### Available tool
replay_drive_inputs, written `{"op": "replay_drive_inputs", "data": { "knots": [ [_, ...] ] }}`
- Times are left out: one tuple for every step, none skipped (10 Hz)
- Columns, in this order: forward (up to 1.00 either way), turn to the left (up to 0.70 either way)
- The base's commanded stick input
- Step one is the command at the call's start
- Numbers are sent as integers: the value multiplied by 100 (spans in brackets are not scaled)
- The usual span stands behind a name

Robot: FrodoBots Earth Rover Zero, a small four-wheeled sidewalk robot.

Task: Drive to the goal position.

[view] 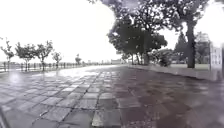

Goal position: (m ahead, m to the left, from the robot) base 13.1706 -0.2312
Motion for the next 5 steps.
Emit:
{"op": "replay_drive_inputs", "data": {
  "knots": [
    [100,1],
    [100,1],
    [100,1],
    [100,1],
    [100,1]
  ]
}}
